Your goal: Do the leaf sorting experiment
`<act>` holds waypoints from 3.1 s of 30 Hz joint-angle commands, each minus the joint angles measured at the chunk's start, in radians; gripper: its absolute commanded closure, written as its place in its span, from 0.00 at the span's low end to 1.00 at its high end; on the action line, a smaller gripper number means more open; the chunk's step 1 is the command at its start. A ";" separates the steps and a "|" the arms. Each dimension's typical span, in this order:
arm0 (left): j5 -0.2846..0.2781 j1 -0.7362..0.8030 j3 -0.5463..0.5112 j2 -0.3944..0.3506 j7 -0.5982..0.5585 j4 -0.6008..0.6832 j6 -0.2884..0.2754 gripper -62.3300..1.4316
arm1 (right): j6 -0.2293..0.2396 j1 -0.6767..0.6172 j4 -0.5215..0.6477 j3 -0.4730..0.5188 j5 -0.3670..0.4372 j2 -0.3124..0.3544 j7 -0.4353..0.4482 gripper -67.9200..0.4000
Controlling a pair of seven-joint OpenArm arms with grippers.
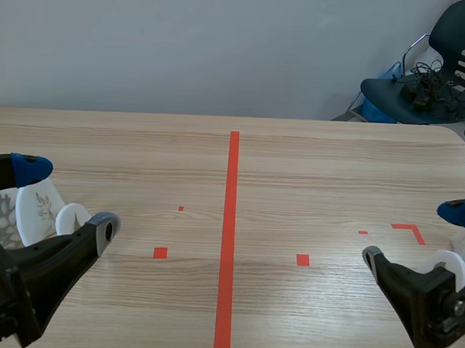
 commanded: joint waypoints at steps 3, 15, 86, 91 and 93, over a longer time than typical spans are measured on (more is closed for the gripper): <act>-0.006 -0.001 0.005 0.002 -0.010 0.012 -0.002 0.00 | -0.003 0.009 0.018 -0.004 0.006 0.005 0.007 0.00; -0.006 -0.001 0.005 0.002 -0.010 0.012 -0.002 0.00 | -0.003 0.009 0.018 -0.004 0.006 0.005 0.007 0.00; 0.313 -0.638 0.637 0.240 -0.206 -0.818 -0.025 0.00 | -0.003 0.009 0.018 -0.004 0.006 -0.003 0.008 0.00; 0.313 -0.640 0.637 0.240 -0.210 -0.818 0.013 0.00 | -0.003 0.009 0.018 -0.004 0.006 -0.003 0.008 0.00; 0.312 -0.641 0.637 0.240 -0.209 -0.818 0.014 0.02 | -0.003 0.009 0.018 -0.004 0.006 -0.003 0.008 0.00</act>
